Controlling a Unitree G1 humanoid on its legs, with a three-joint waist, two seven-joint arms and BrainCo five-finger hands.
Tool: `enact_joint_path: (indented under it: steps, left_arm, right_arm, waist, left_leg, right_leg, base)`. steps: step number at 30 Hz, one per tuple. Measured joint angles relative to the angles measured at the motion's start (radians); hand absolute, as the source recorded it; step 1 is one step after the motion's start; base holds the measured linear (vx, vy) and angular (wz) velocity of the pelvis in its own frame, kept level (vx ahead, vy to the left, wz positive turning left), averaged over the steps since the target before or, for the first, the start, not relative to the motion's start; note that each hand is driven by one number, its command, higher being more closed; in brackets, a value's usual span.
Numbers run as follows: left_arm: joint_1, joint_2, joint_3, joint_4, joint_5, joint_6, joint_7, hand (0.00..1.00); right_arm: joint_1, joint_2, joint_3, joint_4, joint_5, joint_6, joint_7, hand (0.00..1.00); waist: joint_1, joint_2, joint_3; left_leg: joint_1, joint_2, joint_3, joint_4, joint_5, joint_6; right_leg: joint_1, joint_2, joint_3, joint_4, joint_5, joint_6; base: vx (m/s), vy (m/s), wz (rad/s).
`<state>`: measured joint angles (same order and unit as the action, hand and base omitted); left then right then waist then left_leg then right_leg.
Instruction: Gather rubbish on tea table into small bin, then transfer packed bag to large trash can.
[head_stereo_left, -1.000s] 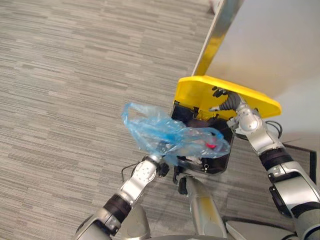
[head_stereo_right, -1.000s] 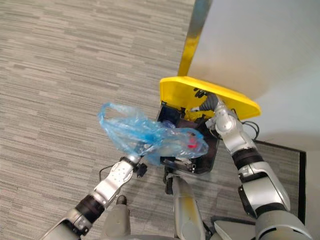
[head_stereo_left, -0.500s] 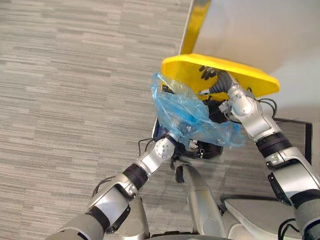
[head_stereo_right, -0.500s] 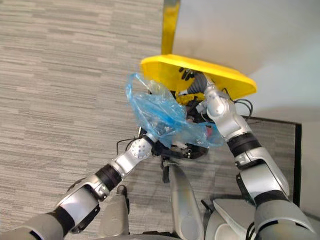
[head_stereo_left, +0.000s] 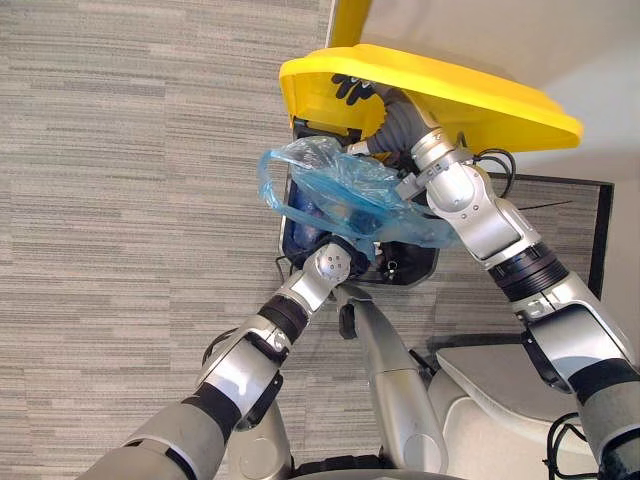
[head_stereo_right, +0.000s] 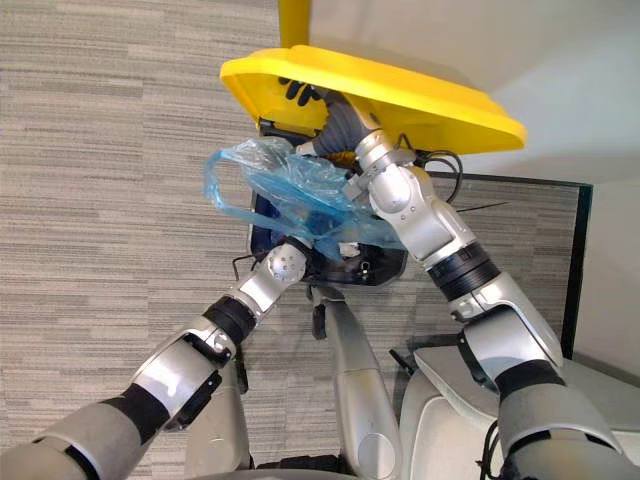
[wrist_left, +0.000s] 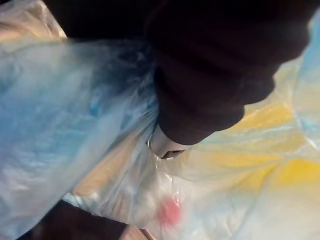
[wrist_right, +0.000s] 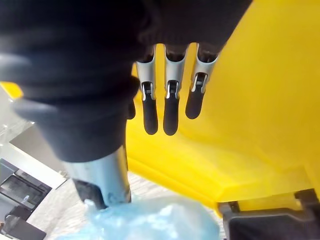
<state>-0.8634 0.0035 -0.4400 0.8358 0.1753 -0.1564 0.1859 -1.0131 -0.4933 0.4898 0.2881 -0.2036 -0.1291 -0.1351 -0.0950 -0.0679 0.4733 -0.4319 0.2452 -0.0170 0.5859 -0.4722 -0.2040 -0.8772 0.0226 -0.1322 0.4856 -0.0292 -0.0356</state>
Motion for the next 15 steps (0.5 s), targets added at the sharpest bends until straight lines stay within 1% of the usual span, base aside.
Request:
enact_joint_path:
  steps: [1, 4, 7, 10, 12, 15]
  left_arm:
    - [-0.003, 0.0, 0.027, 0.0, 0.02, 0.004, 0.014, 0.0]
    - [-0.009, 0.0, 0.068, 0.0, 0.052, 0.024, 0.022, 0.0]
    - [-0.009, -0.001, 0.101, 0.0, 0.069, 0.029, 0.035, 0.0]
    - [-0.008, -0.002, 0.114, 0.0, 0.075, 0.031, 0.035, 0.0]
    - [-0.005, -0.004, 0.139, 0.001, 0.076, 0.038, 0.034, 0.0]
    - [0.008, -0.004, 0.142, 0.012, 0.079, 0.044, 0.031, 0.0]
  right_arm:
    - [-0.008, 0.005, 0.0, 0.0, -0.001, -0.002, -0.002, 0.0]
    - [-0.008, 0.014, 0.007, 0.0, -0.001, -0.002, -0.018, 0.0]
    - [-0.009, 0.016, 0.029, 0.0, -0.001, -0.004, -0.019, 0.0]
    - [-0.009, 0.017, 0.029, 0.0, -0.002, -0.005, -0.019, 0.0]
    - [-0.009, 0.017, 0.029, 0.0, -0.003, -0.015, -0.019, 0.0]
    - [-0.009, 0.017, 0.031, 0.0, -0.011, -0.017, -0.018, 0.0]
  waist:
    - [-0.001, 0.0, 0.0]
    - [-0.002, 0.0, 0.0]
    - [-0.003, 0.0, 0.0]
    - [-0.003, 0.0, 0.0]
    - [-0.003, 0.0, 0.0]
    - [-0.003, 0.0, 0.0]
  left_leg:
    - [-0.013, 0.0, 0.0, 0.013, -0.004, 0.001]
    - [-0.025, 0.0, 0.004, 0.021, -0.007, 0.003]
    - [-0.028, 0.0, 0.007, 0.025, -0.012, 0.011]
    - [-0.032, -0.001, 0.008, 0.027, -0.014, 0.014]
    - [-0.037, -0.001, 0.01, 0.027, -0.015, 0.014]
    - [-0.04, 0.0, 0.017, 0.031, -0.015, 0.014]
  right_leg:
    - [-0.012, -0.001, 0.001, 0.004, 0.0, 0.0]
    - [-0.022, -0.003, 0.001, 0.005, 0.0, 0.0]
    - [-0.022, -0.004, 0.003, 0.005, 0.0, 0.0]
    - [-0.024, -0.007, 0.003, 0.004, 0.0, 0.0]
    - [-0.029, -0.007, 0.004, 0.004, 0.0, 0.0]
    - [-0.037, -0.008, 0.004, 0.005, 0.0, 0.0]
  base:
    - [0.05, 0.027, -0.03]
    - [0.05, 0.033, -0.01]
    - [0.03, 0.036, -0.02]
    - [0.02, 0.036, 0.01]
    - [0.04, 0.035, -0.01]
    - [0.05, 0.029, -0.03]
